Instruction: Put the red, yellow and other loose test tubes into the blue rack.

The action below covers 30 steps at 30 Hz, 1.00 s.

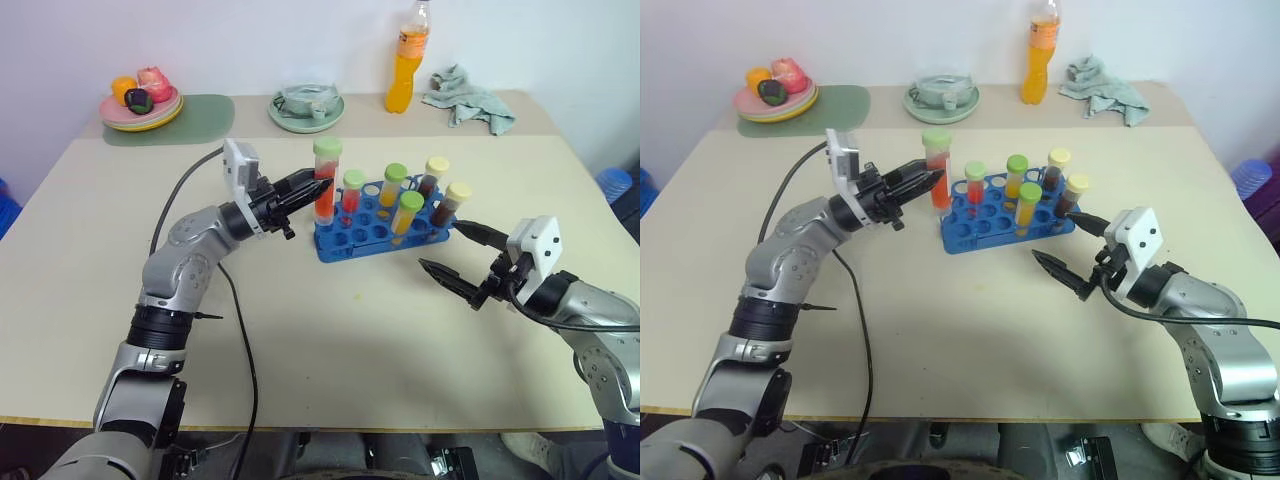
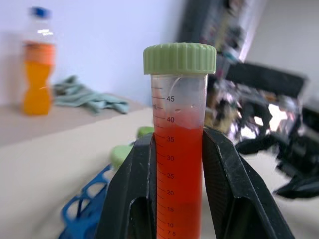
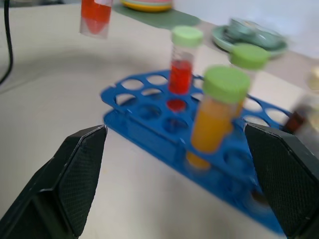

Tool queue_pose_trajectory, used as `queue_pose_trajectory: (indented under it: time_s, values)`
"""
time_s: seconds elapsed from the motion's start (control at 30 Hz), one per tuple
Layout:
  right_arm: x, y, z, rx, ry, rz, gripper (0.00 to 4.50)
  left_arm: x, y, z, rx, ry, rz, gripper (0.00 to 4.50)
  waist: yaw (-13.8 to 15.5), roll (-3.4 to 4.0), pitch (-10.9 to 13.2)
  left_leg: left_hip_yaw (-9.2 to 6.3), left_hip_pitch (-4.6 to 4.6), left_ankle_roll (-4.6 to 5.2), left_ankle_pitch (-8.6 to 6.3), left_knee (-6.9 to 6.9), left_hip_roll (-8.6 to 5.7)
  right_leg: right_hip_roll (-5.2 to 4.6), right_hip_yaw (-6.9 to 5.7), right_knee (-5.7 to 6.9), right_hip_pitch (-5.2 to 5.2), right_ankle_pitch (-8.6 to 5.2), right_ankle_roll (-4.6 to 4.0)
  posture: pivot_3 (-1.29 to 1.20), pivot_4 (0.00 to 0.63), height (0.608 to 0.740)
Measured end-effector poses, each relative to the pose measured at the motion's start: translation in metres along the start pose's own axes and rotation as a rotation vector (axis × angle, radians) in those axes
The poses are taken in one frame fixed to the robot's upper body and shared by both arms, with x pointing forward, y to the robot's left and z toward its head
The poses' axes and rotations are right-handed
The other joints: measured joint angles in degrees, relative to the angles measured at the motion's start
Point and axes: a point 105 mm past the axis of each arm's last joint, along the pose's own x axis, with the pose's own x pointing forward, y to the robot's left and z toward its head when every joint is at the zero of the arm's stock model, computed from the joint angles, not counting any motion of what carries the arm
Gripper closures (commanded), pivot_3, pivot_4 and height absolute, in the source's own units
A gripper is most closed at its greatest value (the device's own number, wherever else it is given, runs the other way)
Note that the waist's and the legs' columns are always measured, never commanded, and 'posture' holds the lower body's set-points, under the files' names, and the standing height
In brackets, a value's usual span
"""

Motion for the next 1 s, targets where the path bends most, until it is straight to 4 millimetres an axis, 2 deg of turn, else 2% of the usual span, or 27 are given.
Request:
queue_pose_trajectory:
  time_s: [0.13,0.37,0.6,1.0]
  values:
    - [-0.025,0.001,-0.014,0.027,0.049,-0.097,0.00,0.022,0.004,-0.009,0.082,0.015,-0.070,3.80,0.66,0.00,0.00,-0.14,-0.02,-0.01,0.01,0.02,-0.01,0.02,-0.18,0.04,0.03,0.03,0.06,0.00,0.150,0.739]
    - [-0.050,0.010,-0.029,0.062,0.113,-0.172,0.00,0.040,0.003,-0.027,0.096,0.032,-0.143,3.80,0.53,-0.01,0.01,-0.13,-0.01,0.00,0.01,0.04,-0.02,0.03,-0.18,0.05,0.04,0.05,0.11,0.00,0.150,0.739]
    - [-0.061,0.020,-0.019,0.025,0.114,-0.201,0.00,0.053,0.002,-0.041,0.064,0.049,-0.175,3.80,0.51,-0.02,0.01,-0.13,0.00,0.01,0.01,0.04,-0.01,0.05,-0.23,0.04,0.06,0.05,0.14,0.00,0.150,0.739]
    - [-0.073,0.021,-0.018,0.020,0.115,-0.258,0.00,0.058,0.000,-0.064,0.050,0.101,-0.191,3.80,0.46,-0.04,0.02,-0.13,0.00,0.01,0.01,0.05,-0.01,0.09,-0.25,0.05,0.06,0.06,0.18,0.00,0.150,0.739]
